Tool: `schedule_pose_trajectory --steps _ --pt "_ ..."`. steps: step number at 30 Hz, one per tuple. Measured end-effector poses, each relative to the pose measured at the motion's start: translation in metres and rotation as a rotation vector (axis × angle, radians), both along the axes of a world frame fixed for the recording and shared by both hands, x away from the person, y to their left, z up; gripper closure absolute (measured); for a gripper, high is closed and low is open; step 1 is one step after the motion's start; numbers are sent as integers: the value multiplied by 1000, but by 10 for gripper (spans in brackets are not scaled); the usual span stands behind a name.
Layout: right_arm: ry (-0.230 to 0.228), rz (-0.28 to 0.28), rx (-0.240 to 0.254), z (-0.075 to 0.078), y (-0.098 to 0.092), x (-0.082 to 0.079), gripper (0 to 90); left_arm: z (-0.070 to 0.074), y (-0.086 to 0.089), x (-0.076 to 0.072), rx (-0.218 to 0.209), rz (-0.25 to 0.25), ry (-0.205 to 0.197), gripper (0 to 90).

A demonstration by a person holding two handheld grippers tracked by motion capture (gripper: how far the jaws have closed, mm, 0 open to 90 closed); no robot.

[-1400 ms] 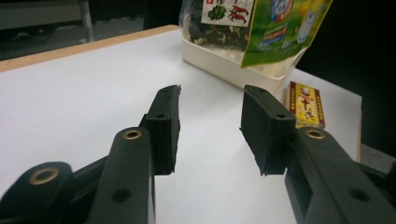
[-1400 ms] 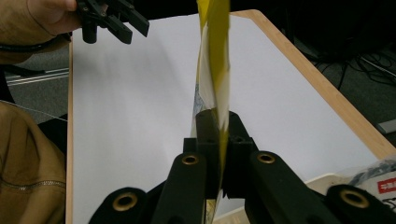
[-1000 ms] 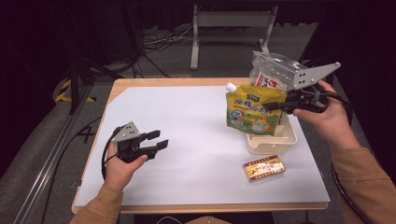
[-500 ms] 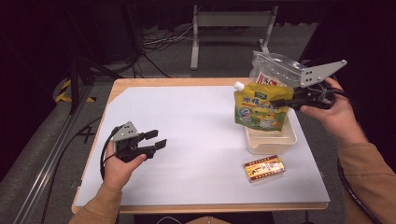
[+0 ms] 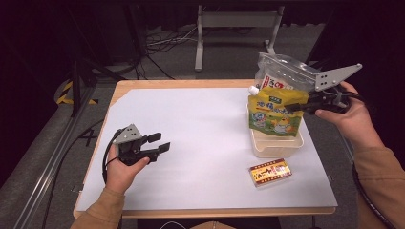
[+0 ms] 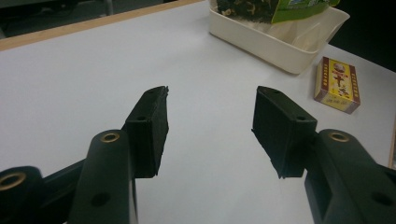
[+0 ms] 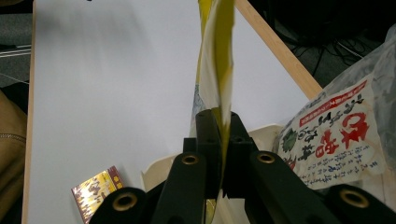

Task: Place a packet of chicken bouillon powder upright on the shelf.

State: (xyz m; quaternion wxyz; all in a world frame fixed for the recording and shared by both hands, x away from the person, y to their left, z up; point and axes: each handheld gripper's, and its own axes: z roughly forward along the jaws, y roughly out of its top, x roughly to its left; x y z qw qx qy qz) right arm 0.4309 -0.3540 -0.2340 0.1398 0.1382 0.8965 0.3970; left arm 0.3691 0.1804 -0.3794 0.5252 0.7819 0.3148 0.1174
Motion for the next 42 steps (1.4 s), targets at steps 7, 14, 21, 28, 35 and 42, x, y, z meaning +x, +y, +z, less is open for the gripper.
schedule_pose_trajectory --steps 7,14,21,28,35,42 --pt "18 -9 -11 -3 -6 1 877 0 0 0 0 3 5 455" --pt "32 -11 -26 -7 -7 3 877 0 0 0 5 -1 7 455" --pt "53 -14 -42 -13 -9 6 877 -1 0 1 7 -1 4 455" --pt "61 -25 -26 -24 -12 11 877 -1 -1 0 8 -1 9 448" --pt "66 -35 -3 -39 -16 15 877 -2 -1 1 13 -5 7 435" --pt "68 -52 46 -50 -21 17 876 -3 -5 2 7 -10 18 430"
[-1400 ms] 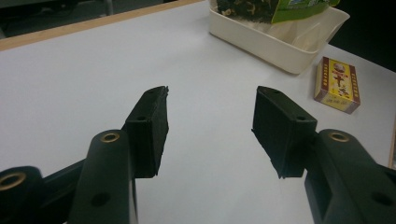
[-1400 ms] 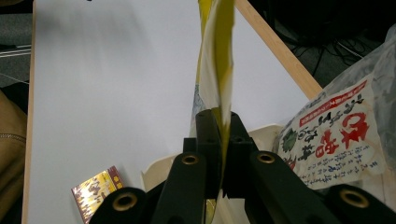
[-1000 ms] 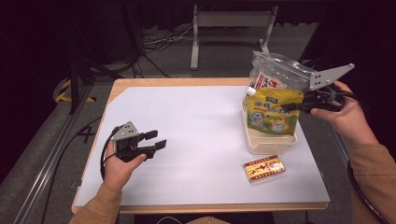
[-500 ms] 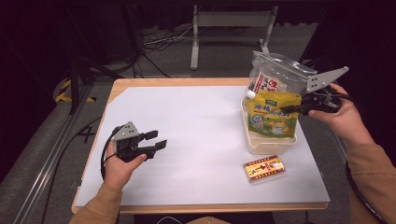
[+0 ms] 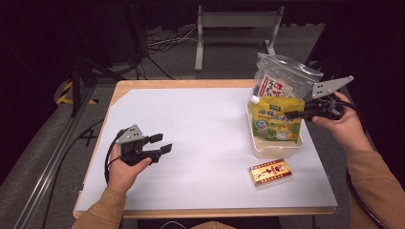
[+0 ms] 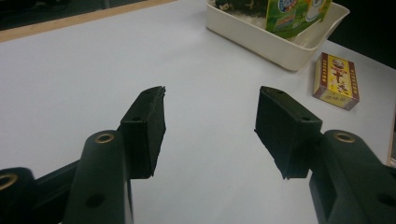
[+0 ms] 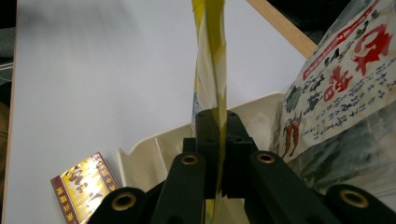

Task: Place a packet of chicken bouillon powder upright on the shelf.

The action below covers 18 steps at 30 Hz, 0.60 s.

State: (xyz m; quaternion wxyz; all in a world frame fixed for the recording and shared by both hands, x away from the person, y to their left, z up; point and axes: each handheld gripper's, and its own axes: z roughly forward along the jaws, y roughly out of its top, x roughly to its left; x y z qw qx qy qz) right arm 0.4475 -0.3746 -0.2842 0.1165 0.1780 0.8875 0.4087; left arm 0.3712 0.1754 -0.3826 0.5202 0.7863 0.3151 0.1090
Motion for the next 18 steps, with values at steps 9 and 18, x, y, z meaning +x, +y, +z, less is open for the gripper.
schedule_pose_trajectory --steps 9,18 --pt "11 -26 64 -18 -8 -3 873 0 -5 3 -3 -14 0 410" --pt "15 -57 98 -29 -14 -10 860 0 -12 7 0 -35 2 408"
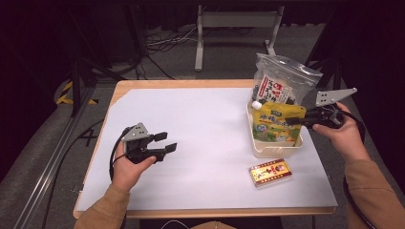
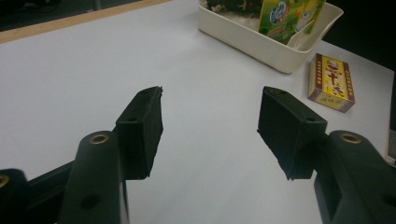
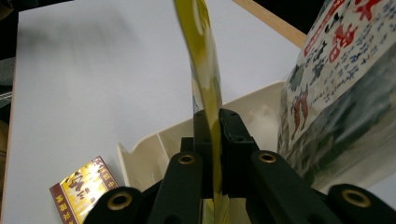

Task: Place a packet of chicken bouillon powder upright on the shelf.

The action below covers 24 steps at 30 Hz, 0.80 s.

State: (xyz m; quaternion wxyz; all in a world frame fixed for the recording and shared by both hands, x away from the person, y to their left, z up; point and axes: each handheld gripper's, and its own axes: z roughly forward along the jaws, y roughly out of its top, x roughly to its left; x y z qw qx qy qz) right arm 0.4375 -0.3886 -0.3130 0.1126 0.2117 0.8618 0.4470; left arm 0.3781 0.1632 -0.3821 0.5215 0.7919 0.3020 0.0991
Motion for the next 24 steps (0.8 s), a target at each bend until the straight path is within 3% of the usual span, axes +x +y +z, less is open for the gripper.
schedule_pose_trajectory --steps 5,10,16,17,19,20,24 --pt "8 -35 -39 -5 -4 -5 859 0 -4 3 3 -14 -10 411" --pt "7 -59 -28 -7 -6 -9 849 0 -8 4 10 -24 -6 411" --pt "4 -113 -60 -9 -3 -13 714 0 -11 6 5 -33 -4 398" --pt "-1 -136 -64 -9 -2 -15 641 0 -12 7 6 -30 -6 394" --pt "-5 -145 -63 -9 -3 -16 620 0 -14 8 4 -34 -4 390" --pt "-13 -170 -48 -9 -4 -19 558 0 -14 8 3 -32 -2 385" --pt "-31 -202 -16 -7 -5 -27 492 1 -18 10 13 -36 -9 373"
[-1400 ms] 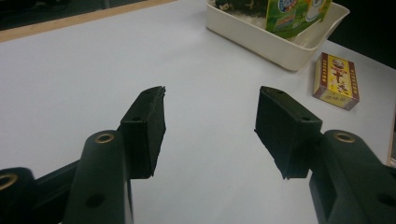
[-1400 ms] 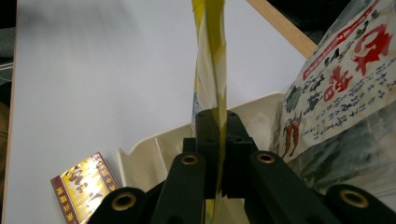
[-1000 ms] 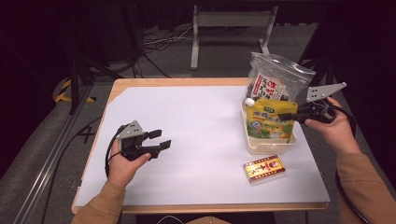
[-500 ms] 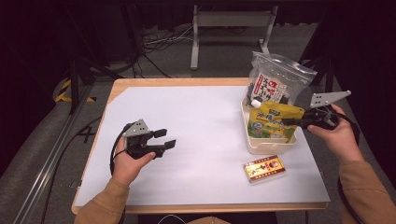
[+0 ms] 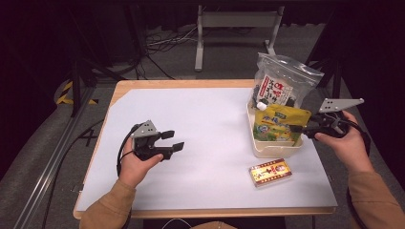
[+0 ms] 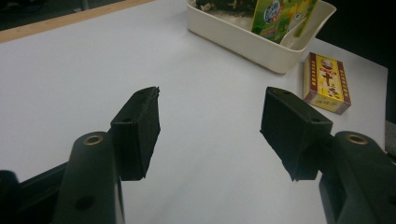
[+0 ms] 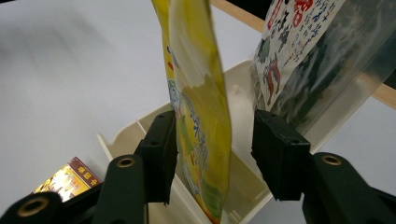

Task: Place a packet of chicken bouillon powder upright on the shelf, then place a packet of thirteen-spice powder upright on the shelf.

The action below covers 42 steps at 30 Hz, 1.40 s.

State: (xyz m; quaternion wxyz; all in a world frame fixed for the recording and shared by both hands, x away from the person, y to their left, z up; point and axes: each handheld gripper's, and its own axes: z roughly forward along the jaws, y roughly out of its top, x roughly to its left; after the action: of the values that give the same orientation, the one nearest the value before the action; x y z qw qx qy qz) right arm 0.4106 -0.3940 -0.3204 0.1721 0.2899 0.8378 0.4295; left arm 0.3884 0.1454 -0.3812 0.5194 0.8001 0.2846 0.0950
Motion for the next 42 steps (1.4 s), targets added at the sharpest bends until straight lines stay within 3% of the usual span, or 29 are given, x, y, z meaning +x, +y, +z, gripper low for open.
schedule_pose_trajectory --steps 8,13,19,33,42 --pt "-39 -83 46 4 -2 -26 387 1 -19 5 -1 -43 11 334" --pt "-39 -121 58 4 -3 -40 384 1 -25 8 5 -62 14 334" --pt "-86 -176 80 6 -2 -63 389 1 -34 12 4 -89 21 333" --pt "-102 -192 75 -1 14 -88 391 4 -51 13 17 -136 29 334" --pt "-72 -174 59 -7 18 -94 385 11 -68 5 50 -161 59 310"
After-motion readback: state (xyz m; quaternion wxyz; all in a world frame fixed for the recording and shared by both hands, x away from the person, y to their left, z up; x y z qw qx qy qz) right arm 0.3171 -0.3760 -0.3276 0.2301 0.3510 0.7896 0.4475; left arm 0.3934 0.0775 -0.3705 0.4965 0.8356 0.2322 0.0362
